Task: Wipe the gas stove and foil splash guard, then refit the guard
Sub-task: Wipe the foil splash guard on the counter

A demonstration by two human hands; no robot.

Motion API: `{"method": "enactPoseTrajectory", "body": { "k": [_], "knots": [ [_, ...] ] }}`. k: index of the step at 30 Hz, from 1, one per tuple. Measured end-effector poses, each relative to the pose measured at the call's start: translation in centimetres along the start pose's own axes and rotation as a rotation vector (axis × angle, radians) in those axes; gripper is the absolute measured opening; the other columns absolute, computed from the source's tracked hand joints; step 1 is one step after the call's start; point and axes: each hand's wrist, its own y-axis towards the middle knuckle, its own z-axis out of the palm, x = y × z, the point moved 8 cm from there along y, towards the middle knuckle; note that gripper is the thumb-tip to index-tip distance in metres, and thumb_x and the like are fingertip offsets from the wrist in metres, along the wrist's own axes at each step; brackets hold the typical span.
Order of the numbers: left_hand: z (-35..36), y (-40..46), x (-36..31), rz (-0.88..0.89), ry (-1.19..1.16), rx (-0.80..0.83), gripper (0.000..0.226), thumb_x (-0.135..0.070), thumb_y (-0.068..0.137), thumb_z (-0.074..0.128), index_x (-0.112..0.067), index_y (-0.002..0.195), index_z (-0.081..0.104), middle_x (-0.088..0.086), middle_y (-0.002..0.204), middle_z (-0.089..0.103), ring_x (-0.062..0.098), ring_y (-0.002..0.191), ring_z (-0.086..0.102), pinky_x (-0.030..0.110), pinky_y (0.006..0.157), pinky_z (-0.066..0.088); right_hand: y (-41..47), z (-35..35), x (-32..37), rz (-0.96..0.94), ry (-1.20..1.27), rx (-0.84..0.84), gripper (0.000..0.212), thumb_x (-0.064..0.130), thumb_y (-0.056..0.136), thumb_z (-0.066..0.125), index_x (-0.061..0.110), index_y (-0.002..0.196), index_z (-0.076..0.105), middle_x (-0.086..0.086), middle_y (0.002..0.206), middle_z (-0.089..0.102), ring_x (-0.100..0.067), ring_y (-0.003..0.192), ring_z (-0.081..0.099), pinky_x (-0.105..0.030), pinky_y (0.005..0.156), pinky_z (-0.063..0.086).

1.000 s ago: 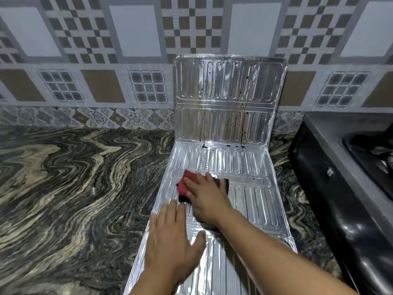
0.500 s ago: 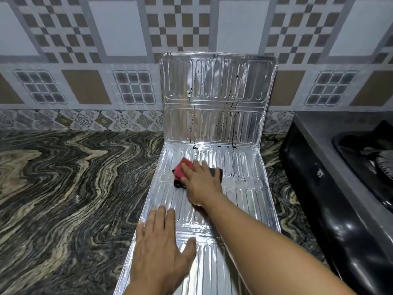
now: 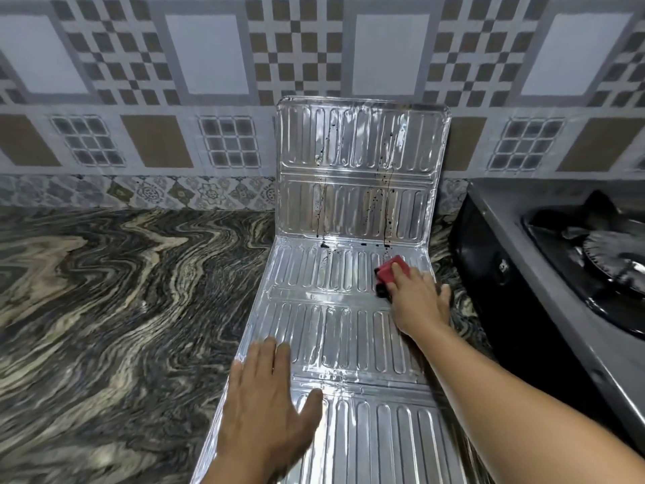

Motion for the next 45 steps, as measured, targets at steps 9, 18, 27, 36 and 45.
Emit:
{"method": "enactPoseTrajectory", "body": {
  "k": [9,18,27,36,45],
  "knots": [
    [-0.4,-6.0,2.5,-0.017,-0.003,-0.021,0.087,-0.071,0.084,0.025,-0.024,0.155,0.011,-0.002,0.166,0.002,0.016,0.152,-0.004,0.043,0.124,-0.001,-7.1,-0.2,0.1,-0.03,-0.017,-0.006,0.044,0.048,0.098,0.034,0.042,0.142,0.036,0.005,0.135,0.048,-0.019,0.117,0.042,-0.041,0.091,0.029],
    [-0.2,-10.9,4.1,-0.092,0.046,-0.004,0.09,-0.074,0.081,0.025,-0.021,0.153,0.017,0.0,0.164,0.011,0.018,0.151,0.004,0.043,0.123,0.007,-12.6,-0.9,2.3,-0.194,0.005,0.137,0.048,0.047,0.101,0.027,0.039,0.149,0.025,0.002,0.156,0.031,-0.023,0.14,0.026,-0.047,0.106,0.02],
    [-2.0,-8.1,3.6,-0.118,0.07,-0.073,0.088,-0.077,0.078,0.036,-0.018,0.144,0.032,0.008,0.154,0.03,0.027,0.141,0.028,0.05,0.112,0.027,-15.2,-1.4,3.3,-0.29,-0.017,0.168,0.054,0.056,0.098,0.03,0.037,0.148,0.028,0.002,0.154,0.031,-0.023,0.136,0.029,-0.047,0.104,0.025],
    [-0.3,-3.7,3.9,-0.169,0.057,0.062,0.107,-0.083,0.078,0.034,-0.014,0.156,0.007,0.008,0.166,-0.001,0.027,0.152,-0.001,0.051,0.123,0.008,-14.2,-0.8,7.4,-0.466,-0.03,0.07,0.043,0.047,0.099,0.035,0.038,0.141,0.04,0.002,0.135,0.047,-0.023,0.117,0.04,-0.04,0.089,0.031],
    [-0.4,-3.7,3.9,-0.163,0.034,0.008,0.103,-0.08,0.075,0.03,-0.017,0.154,0.011,0.004,0.165,0.006,0.023,0.152,0.002,0.049,0.122,0.011,-12.5,4.2,22.2,-0.829,0.101,0.219,0.047,0.038,0.096,0.049,0.033,0.142,0.043,-0.003,0.149,0.039,-0.031,0.136,0.029,-0.053,0.106,0.025]
  ]
}}
